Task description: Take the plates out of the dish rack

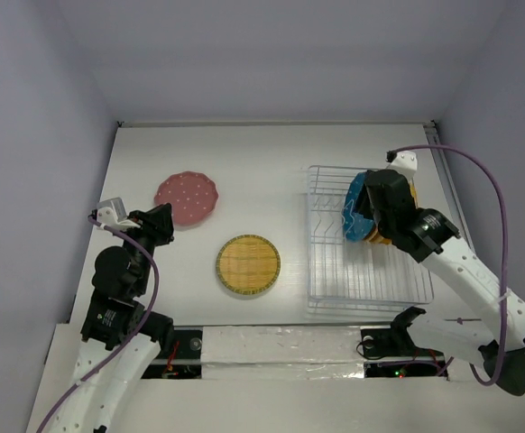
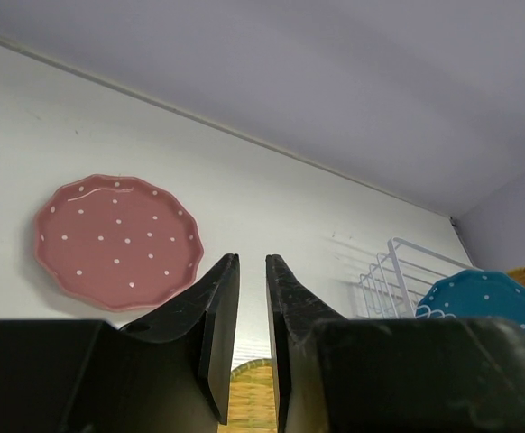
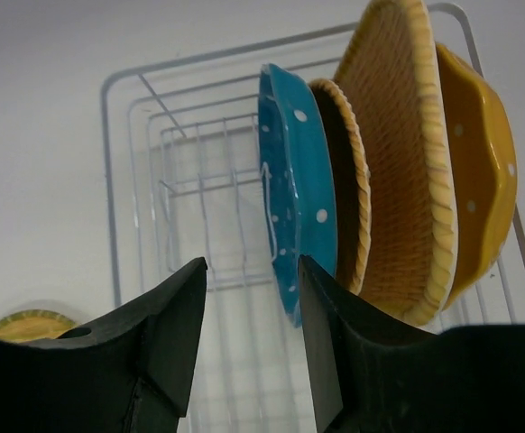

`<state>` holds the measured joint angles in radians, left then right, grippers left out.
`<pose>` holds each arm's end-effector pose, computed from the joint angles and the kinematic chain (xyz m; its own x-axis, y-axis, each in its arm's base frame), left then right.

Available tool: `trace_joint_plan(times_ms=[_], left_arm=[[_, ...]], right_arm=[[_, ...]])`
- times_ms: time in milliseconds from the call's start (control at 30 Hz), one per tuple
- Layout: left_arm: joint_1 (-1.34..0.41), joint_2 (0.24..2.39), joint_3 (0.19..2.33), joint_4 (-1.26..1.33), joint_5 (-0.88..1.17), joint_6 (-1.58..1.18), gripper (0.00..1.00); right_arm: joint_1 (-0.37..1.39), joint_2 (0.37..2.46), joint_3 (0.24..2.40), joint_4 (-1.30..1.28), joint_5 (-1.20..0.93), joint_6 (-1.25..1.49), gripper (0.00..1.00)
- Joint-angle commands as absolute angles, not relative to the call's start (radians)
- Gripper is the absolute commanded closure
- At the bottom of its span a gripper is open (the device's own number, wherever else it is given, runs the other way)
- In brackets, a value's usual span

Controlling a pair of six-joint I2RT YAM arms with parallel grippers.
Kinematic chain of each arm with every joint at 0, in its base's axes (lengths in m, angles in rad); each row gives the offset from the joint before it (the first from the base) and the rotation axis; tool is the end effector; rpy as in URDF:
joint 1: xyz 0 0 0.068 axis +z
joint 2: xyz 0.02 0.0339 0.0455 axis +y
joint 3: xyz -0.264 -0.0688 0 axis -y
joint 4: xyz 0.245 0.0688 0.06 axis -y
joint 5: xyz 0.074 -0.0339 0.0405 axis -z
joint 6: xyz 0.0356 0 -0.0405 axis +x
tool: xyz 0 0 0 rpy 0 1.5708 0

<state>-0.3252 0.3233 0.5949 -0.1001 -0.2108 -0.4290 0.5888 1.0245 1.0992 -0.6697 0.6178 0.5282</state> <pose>0.0941 -0.0239 0.3395 0.0984 -0.4624 -0.8812 0.1737 0.8799 -0.4423 0.1844 0.0984 0.3594 -0.4297 0.2070 -0.8789 0.1885 0.9725 0.1369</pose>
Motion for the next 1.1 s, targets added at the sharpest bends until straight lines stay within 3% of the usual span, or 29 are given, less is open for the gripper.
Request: trace_joint_plan(times_ms=[0,200,500,600,733,767,867,1067], left_arm=[[-0.328,0.334,0.591,-0.071,-0.207,-0.430,0.84],[-0.328,0.334,0.591,-0.071,-0.207,-0.429,0.84],[-0.328,0.327,0.589,-0.069,-0.207,-0.430,0.84],[-0.328,0.324,0.591,-0.069,-0.207,-0.428,0.84],[-0.328,0.321,0.589,-0.066,-0.207,-0.428,0.84],[-0.328,0.321,0.589,-0.064,-0.207,-0.429,0.84],[-0.328,0.318,0.588,-0.064,-0.207,-0.429,0.84],[-0.337,0.314,0.589,-0.063,-0.207,-0.429,0.84]], right_arm=[[0.591,1.025,1.068,-0.733,0.698,0.552,0.50],[0.558,1.048,1.037,-0.727,0.692,0.566,0.50],[0.474,1.233,1.075,-0.611,0.643,0.486,0.53],[0.474,1.307,1.121,-0.643,0.717,0.486,0.56],[0.474,1.338,1.192,-0.699,0.767,0.473,0.73],[0.474,1.333,1.206,-0.707,0.781,0.468,0.83],[0.474,1.330,1.268,-0.739,0.801,0.434,1.00],[0.474,1.325,1.425,-0.808,0.816,0.382,1.00]])
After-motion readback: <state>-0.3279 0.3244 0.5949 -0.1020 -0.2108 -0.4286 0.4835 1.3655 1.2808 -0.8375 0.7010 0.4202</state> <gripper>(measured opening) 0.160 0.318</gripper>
